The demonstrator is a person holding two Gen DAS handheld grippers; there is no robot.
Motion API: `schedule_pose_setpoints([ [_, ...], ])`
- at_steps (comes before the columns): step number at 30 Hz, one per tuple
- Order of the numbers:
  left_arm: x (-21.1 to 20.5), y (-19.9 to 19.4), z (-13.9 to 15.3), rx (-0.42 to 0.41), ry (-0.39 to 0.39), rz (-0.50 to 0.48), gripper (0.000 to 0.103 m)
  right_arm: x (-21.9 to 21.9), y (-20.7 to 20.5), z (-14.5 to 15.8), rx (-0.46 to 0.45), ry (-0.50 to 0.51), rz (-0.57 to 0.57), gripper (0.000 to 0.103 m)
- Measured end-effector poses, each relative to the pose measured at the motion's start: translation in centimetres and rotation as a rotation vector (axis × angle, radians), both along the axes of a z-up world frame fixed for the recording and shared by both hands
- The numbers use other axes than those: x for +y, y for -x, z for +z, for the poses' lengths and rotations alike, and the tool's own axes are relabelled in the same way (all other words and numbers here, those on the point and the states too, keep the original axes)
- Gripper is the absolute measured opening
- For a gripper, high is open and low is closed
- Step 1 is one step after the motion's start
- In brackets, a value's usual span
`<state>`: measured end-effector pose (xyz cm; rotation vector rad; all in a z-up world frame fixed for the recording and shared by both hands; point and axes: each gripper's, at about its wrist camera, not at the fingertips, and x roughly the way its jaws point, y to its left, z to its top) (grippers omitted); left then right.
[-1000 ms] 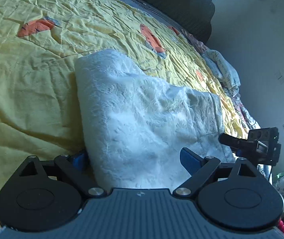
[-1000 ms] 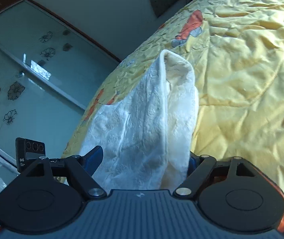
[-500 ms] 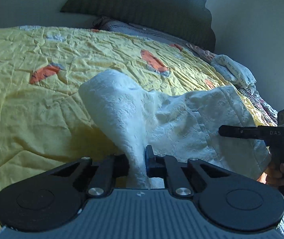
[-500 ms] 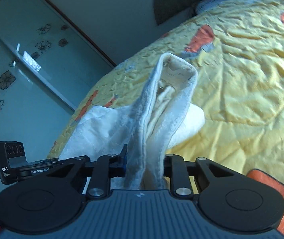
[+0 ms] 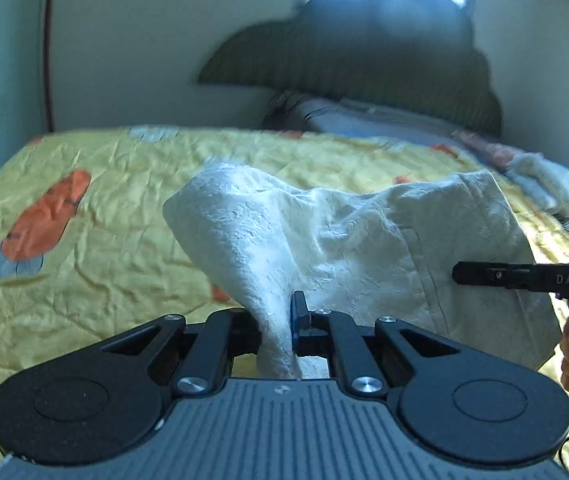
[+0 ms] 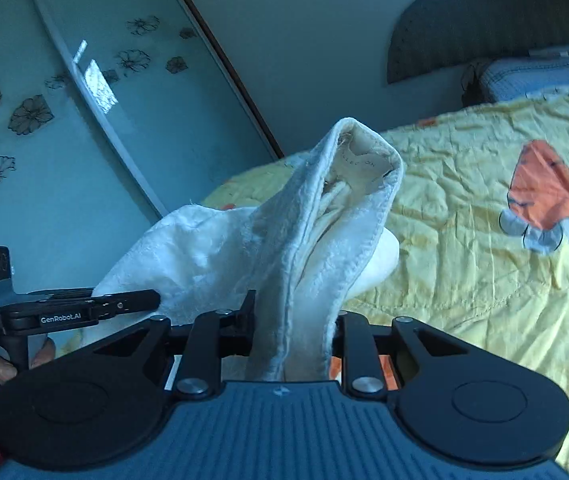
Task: Fold towel
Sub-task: 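Grasp the pants end with the left gripper while the right gripper grasps it too, then fold the pants end over with both grippers and release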
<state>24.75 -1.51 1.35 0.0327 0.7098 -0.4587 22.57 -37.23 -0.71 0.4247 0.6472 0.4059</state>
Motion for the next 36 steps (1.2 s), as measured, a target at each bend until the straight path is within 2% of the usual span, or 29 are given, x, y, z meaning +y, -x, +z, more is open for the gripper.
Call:
schedule_pose_setpoints([
  [2,-0.2,-0.9,-2.2,0.056,-0.048,0.02,0.01,1.4,-1.3,-1.7,0.118,0.141,-0.062,0.04],
  [3,-0.1,-0.9,-3.0,0.06,-0.056,0.028,0.015,1.6,-1.1,-2.1,0.123,0.185,-0.084,0.052],
  [4,0.0,-0.8,-3.4,0.05,-0.063,0.039,0.03,1.5,-0.5,-1.9,0.105,0.185,-0.091,0.055],
  [5,0.4,-0.3,-3.5,0.036,-0.064,0.053,0.04,1.3,0.5,-1.5,0.085,0.191,-0.113,0.055],
  [7,1.5,0.5,-3.3,0.021,-0.061,0.1,0.056,1.0,2.8,-0.2,0.033,0.27,-0.204,0.056],
  [9,2.6,1.5,-2.8,-0.003,-0.063,0.158,0.064,2.1,6.4,1.1,-0.079,0.404,-0.301,0.057],
  [10,3.1,2.6,-2.3,-0.02,-0.071,0.198,0.067,3.2,8.2,1.7,-0.145,0.459,-0.303,0.059],
  [11,3.3,3.3,-1.8,-0.031,-0.073,0.22,0.068,4.1,9.3,1.9,-0.194,0.475,-0.254,0.059],
  [13,3.8,4.8,-1.1,-0.039,-0.05,0.233,0.074,5.2,10.8,1.7,-0.227,0.428,-0.124,0.058],
  [15,3.6,5.8,-1.4,-0.013,-0.06,0.24,0.078,6.3,10.5,0.8,-0.174,0.388,-0.043,0.058],
  [18,2.0,5.8,-3.3,-0.002,-0.206,0.239,0.08,6.5,9.3,-1.2,-0.084,0.454,-0.136,0.057],
  [20,1.8,6.3,-3.5,-0.03,-0.254,0.262,0.079,6.5,10.0,-1.0,-0.054,0.429,-0.211,0.057],
  [21,1.8,7.0,-3.0,-0.052,-0.258,0.278,0.077,6.6,10.8,-0.4,-0.07,0.398,-0.22,0.059],
  [23,1.7,8.3,-1.9,-0.094,-0.272,0.306,0.079,7.0,13.3,0.7,-0.123,0.342,-0.21,0.061],
  [25,1.2,9.7,-1.1,-0.112,-0.289,0.315,0.084,7.8,14.8,1.0,-0.137,0.326,-0.227,0.073],
  [28,0.4,11.9,-0.8,-0.101,-0.292,0.303,0.094,8.8,16.1,1.2,-0.084,0.295,-0.225,0.076],
  [31,-0.1,13.8,-1.0,-0.067,-0.291,0.294,0.095,9.4,17.3,1.9,-0.019,0.248,-0.216,0.085],
  [33,-0.1,14.7,-1.3,-0.037,-0.284,0.295,0.095,9.7,18.1,2.9,0.06,0.231,-0.243,0.085],
  [34,0.0,15.1,-1.4,-0.024,-0.277,0.293,0.095,9.6,18.4,3.5,0.117,0.19,-0.258,0.085],
  [35,0.1,15.4,-1.6,-0.008,-0.269,0.288,0.095,9.1,18.6,4.0,0.17,0.102,-0.254,0.086],
  [36,0.2,15.7,-1.8,0.009,-0.263,0.283,0.095,8.3,19.0,4.2,0.203,-0.044,-0.223,0.087],
])
